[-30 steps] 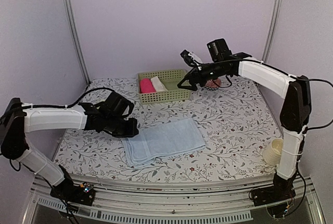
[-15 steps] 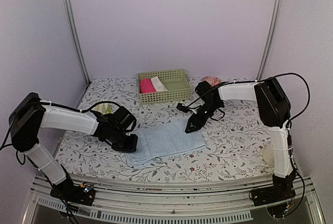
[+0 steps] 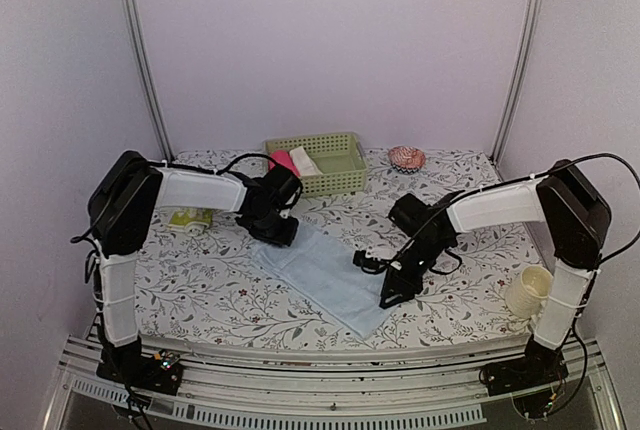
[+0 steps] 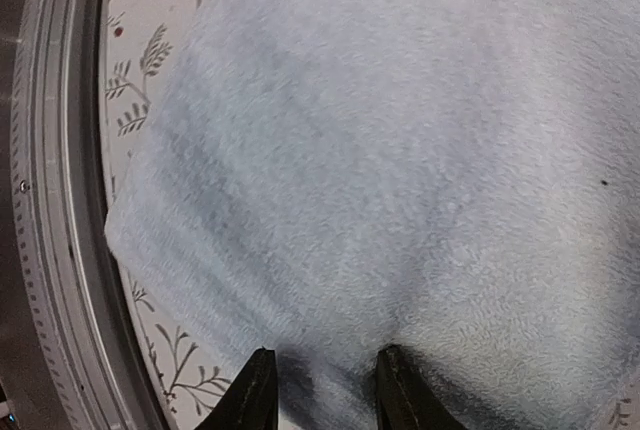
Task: Roll the towels
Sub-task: Rotate the towel at the center of the board.
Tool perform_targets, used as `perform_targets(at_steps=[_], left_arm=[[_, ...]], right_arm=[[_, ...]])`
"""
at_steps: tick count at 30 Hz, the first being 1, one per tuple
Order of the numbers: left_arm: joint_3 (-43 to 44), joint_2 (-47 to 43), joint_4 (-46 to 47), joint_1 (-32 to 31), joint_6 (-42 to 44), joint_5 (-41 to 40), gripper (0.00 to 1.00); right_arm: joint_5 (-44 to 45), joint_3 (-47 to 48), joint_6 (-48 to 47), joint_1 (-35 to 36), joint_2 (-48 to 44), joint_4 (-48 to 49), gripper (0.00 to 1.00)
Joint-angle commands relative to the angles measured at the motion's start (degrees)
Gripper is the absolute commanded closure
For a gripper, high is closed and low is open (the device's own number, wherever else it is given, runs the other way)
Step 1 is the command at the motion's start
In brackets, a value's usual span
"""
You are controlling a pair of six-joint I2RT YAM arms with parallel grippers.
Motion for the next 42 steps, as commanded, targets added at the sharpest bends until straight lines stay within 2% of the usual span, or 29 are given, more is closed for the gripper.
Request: perform_targets(at_steps=[1, 5, 11, 14, 17, 20, 23, 30, 33, 37, 40, 42], left_arm=[[8.6, 3.5, -3.3, 1.3, 8.5, -1.2, 1.00], [7.0, -1.5, 0.2, 0.2, 8.3, 3.7, 1.00], [-2.6, -8.0, 1.7, 0.4, 1.3, 8.3, 1.00], [-4.2, -6.9, -1.5, 0.4, -2.4, 9.7, 1.00], [-5.1, -6.5, -7.7, 0.3, -6.6, 7.7, 1.00], [-7.3, -7.3, -8.4, 0.3, -9.2, 5.9, 1.00], [-5.4, -4.1, -7.0, 0.7, -7.8, 5.4, 1.00], [8.9, 10.8, -6.0, 1.6, -1.2, 3.5, 1.00], [13.6, 14.4, -3.6, 2.2, 3.8, 2.2, 1.00], [13.2, 12.7, 1.5, 2.8, 7.0, 2.2, 1.00], [10.1, 6.9, 4.2, 2.5, 7.7, 4.4, 1.00], [4.7, -0.1, 9.2, 1.8, 8.8, 6.8, 0.87]], right_arm=[[-6.5, -3.3, -4.9, 3.6, -3.7, -10.0, 0.62], [-10.4, 0.5, -5.0, 3.5, -7.7, -12.3, 0.59], [-9.8, 2.6, -5.9, 0.8, -10.2, -10.2, 0.57], [-8.9, 3.2, -5.1, -0.3, -8.4, -9.3, 0.57], [-9.0, 3.0, -5.3, -0.5, -8.1, -8.8, 0.57], [-9.3, 1.9, -5.0, -0.5, -8.8, -7.4, 0.57], [-8.9, 0.9, -4.8, -0.5, -9.1, -6.5, 0.57], [-7.6, -0.4, -4.8, -0.5, -10.3, -6.3, 0.57], [-7.3, -1.3, -4.5, -0.5, -11.3, -6.0, 0.57], [-6.1, -2.5, -4.2, -0.5, -12.4, -5.0, 0.56], [-5.3, -4.0, -6.3, -0.4, -14.3, -3.9, 0.56], [-4.7, -5.9, -9.1, -0.3, -16.8, -2.0, 0.56]])
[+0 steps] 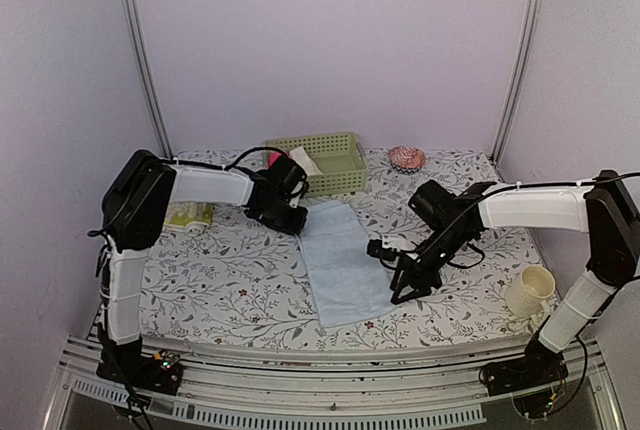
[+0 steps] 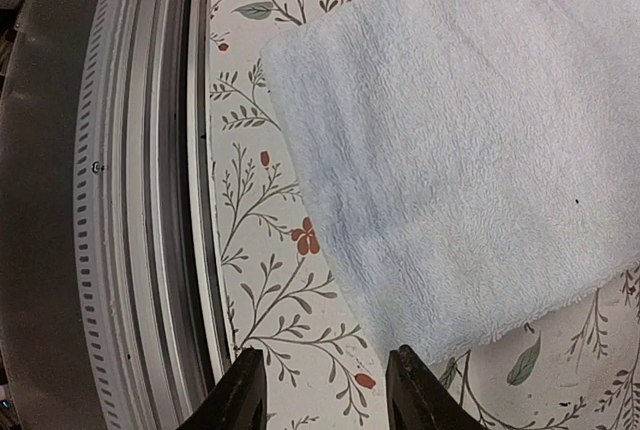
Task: Roll the towels
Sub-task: Rotate the towel at the center of the board.
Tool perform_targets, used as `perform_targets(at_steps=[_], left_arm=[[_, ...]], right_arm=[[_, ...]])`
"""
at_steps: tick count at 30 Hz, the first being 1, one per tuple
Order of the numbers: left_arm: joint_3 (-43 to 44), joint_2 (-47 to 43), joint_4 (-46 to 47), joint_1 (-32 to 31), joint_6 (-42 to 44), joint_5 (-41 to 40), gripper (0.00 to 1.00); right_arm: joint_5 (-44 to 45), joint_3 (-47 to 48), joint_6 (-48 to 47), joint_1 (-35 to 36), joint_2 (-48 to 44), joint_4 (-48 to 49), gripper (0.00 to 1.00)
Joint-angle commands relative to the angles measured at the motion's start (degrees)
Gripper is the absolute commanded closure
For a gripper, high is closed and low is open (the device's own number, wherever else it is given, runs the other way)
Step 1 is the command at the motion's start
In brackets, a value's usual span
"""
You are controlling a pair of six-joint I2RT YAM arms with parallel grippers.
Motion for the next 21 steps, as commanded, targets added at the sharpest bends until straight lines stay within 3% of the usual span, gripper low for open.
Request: perform_targets(at_steps=[1, 4, 6, 9, 12, 16, 21], left_arm=[[-10.0, -12.0, 8.7, -0.6, 4.3, 4.6, 0.77], [-19.1, -24.3, 15.8, -3.2, 7.1, 5.0, 0.56], [-23.5, -29.4, 17.8, -4.9, 8.9, 5.6, 0.48], [-27.1, -34.5, 15.8, -7.5, 9.2, 5.6, 0.45], [-34.8, -40.8, 19.1, -11.9, 9.9, 0.1, 0.45], [-47.0, -45.9, 29.3, -13.0, 11.1, 1.8, 0.29], [-51.5, -47.5, 32.6, -13.4, 9.0, 5.3, 0.34]], right_arm=[[2.3, -4.0, -5.9, 0.5, -5.8, 4.2, 0.55], [4.9, -5.6, -9.4, 2.2, -7.8, 6.2, 0.52], [5.5, -5.8, -11.5, 3.2, -7.6, 6.3, 0.52], [5.8, -8.8, -12.6, 4.6, -8.2, 10.6, 0.52], [9.4, -11.4, -13.3, 6.7, -8.0, 15.3, 0.53], [12.7, -12.5, -14.6, 7.8, -5.7, 18.4, 0.56], [13.9, -12.1, -14.5, 8.1, -2.9, 22.2, 0.57]])
